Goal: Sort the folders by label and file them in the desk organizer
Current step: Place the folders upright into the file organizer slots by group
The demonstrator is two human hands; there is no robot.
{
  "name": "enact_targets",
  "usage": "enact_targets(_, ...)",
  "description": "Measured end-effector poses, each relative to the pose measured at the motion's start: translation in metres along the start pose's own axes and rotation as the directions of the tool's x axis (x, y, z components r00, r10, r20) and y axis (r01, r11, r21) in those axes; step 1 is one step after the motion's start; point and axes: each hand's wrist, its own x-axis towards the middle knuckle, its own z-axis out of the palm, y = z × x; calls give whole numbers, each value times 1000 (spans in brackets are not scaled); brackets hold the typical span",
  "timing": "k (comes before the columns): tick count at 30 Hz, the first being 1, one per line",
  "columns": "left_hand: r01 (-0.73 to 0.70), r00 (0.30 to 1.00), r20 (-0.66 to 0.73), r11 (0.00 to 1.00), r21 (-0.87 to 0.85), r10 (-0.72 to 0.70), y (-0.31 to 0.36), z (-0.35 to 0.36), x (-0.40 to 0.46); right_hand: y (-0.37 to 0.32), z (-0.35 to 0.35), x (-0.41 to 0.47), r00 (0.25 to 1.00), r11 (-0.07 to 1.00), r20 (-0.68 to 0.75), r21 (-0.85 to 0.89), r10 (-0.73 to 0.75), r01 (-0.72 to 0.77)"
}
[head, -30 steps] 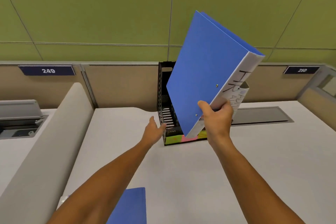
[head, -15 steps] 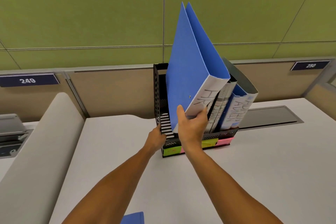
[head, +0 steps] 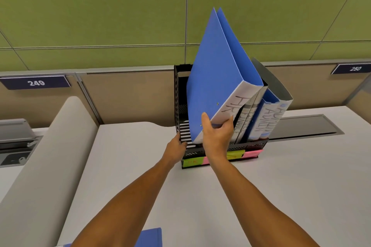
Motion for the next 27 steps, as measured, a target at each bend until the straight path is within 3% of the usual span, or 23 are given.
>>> enact_targets(8,-7,1000,-4,999,-35,7,-3,1,2,26,-5,-8,993,996,104,-66,-51,58)
enact_targets(13,-58,998,-31,998,4,59,-4,3,2,37,-5,-13,998,996,69,-87,8,-2)
enact_targets(17,-62,997,-38,998,5,62,-3,5,5,29,1,-16,998,987,39,-155,-39,45)
enact_targets(27,-63,997,-37,997,44,65,-4,5,8,22,16,-6,987,935,127,-329,-98,135)
